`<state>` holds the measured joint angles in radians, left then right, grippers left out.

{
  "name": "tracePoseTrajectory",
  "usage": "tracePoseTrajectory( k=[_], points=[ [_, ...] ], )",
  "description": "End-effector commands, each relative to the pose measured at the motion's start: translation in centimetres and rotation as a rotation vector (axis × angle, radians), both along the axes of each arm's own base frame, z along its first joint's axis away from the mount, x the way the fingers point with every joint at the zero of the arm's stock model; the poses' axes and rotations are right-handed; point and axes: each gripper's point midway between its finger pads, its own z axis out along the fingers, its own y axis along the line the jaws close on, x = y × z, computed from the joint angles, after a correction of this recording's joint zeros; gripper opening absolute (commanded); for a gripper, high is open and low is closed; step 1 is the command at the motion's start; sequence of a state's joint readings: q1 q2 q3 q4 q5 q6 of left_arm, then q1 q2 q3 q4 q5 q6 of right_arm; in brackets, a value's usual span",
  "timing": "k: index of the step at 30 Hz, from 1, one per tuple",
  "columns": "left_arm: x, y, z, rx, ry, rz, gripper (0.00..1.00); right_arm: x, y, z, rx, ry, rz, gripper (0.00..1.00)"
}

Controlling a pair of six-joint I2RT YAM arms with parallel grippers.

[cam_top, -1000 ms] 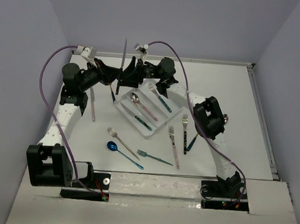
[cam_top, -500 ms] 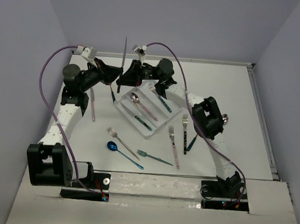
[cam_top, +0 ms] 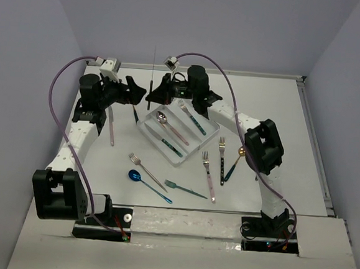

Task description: Sort the eating utensils into containers

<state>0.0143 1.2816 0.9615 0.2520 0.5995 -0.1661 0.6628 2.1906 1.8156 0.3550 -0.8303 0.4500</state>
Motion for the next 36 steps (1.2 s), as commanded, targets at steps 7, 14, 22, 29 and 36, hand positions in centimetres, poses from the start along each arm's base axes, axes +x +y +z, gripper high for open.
tracePoseTrajectory(
  k=[7,14,22,29,36],
  points=[
    [-1.5,10.8,0.0,0.439,0.005,0.355,0.99,0.4,-6.5,-6.5,-0.617,-0.139,-0.380,0.00],
    [-4.7,17.5,-5.0,0.611,0.119,0.562,0.99,-3.8,-8.4,-12.6,-1.022,-0.153,-0.345,0.00],
    [-5.3,18.2,-8.3,0.627,0.190,0.554,0.99,-8.1,-10.3,-15.9,-1.239,-0.073,-0.294,0.00],
    [-5.3,17.7,-8.6,0.617,0.189,0.527,0.99,-8.9,-11.1,-17.3,-1.293,-0.029,-0.272,0.00],
    [-5.4,17.5,-9.1,0.614,0.197,0.516,0.99,-8.9,-10.6,-18.7,-1.305,-0.003,-0.264,0.00]
  ],
)
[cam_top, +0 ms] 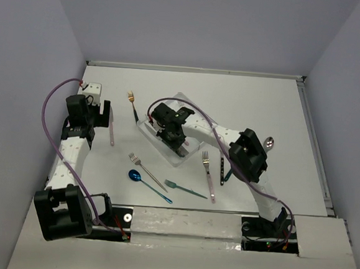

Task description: Sort the eating utensils into containers

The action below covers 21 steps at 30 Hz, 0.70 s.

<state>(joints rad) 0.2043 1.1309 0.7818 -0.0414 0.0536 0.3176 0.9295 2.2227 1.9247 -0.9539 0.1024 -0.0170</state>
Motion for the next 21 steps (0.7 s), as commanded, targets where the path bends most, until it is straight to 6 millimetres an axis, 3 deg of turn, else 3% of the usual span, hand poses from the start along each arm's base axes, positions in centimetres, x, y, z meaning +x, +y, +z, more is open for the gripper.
tracePoseTrajectory(
  k=[1,5,8,9,10,13,21],
  points=[
    [0.4,-0.1,0.6,0.011,-0.032,-0.024,0.99,0.2,1.1,0.5,0.022,0.006,-0.004,0.00],
    [0.3,-0.1,0.5,0.010,-0.030,-0.024,0.99,0.4,1.4,0.2,0.017,0.010,-0.005,0.01],
    [0.4,-0.3,0.4,0.008,-0.029,-0.032,0.99,0.1,1.3,-0.5,0.005,0.035,-0.035,0.06],
    [0.3,-0.3,0.4,0.006,-0.031,-0.032,0.99,0.1,1.2,-0.6,0.000,0.036,-0.038,0.14],
    [0.3,-0.3,0.3,0.004,-0.029,-0.035,0.99,0.2,1.2,-0.7,0.000,0.036,-0.039,0.14],
    [0.4,-0.3,0.2,0.005,-0.024,-0.038,0.99,0.3,1.3,-0.8,0.000,0.034,-0.044,0.34],
    [0.3,-0.3,-1.5,0.004,0.044,-0.046,0.99,0.7,1.9,0.0,0.023,0.018,-0.038,0.46]
  ],
)
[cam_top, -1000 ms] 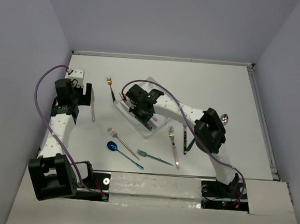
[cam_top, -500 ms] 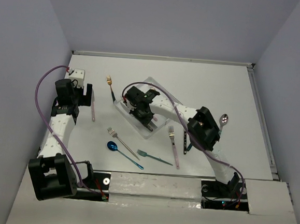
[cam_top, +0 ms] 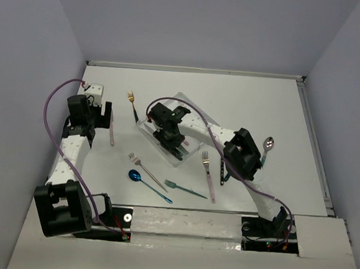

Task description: Sort the eating utensils into containers

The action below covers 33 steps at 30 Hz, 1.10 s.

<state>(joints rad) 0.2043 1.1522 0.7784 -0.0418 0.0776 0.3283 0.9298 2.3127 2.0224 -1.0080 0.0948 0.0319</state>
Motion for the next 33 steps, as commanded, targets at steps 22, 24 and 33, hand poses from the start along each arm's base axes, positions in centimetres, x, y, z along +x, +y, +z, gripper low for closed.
tracePoseTrajectory(
  k=[22,24,33],
  points=[
    [4.0,-3.3,-13.2,-0.116,0.486,-0.110,0.74,1.5,0.7,6.2,0.129,-0.158,-0.023,0.48],
    [4.0,-3.2,-13.8,-0.117,0.507,-0.103,0.70,1.4,0.5,6.0,0.126,-0.156,-0.022,0.48],
    [3.4,-2.4,-15.0,-0.087,0.530,-0.079,0.35,1.5,-0.2,5.9,0.109,-0.175,-0.025,0.48]
  ],
)
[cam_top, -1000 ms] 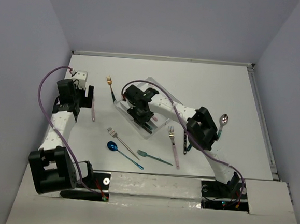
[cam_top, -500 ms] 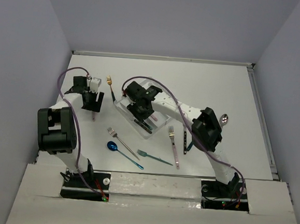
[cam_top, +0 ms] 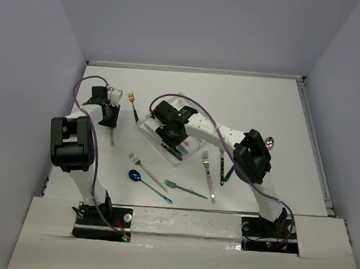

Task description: Sort the eating utensils into containers

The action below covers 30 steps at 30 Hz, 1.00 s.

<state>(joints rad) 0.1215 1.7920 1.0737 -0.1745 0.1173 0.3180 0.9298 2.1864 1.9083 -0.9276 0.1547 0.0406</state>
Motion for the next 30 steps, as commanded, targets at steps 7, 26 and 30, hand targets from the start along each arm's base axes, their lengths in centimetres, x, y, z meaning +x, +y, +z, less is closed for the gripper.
tracePoseTrajectory(
  k=[7,26,30],
  points=[
    [-1.5,1.5,-1.5,0.036,0.058,0.033,0.00,0.9,0.5,3.6,0.070,-0.090,0.003,0.48],
    [-1.5,-7.0,28.5,-0.455,-0.734,-0.210,0.00,0.9,9.4,20.5,0.892,-0.256,0.494,1.00],
    [-4.1,-10.6,34.3,-0.627,-0.844,-0.336,0.00,0.8,11.1,26.7,1.154,-0.330,0.684,0.99]
  ],
)
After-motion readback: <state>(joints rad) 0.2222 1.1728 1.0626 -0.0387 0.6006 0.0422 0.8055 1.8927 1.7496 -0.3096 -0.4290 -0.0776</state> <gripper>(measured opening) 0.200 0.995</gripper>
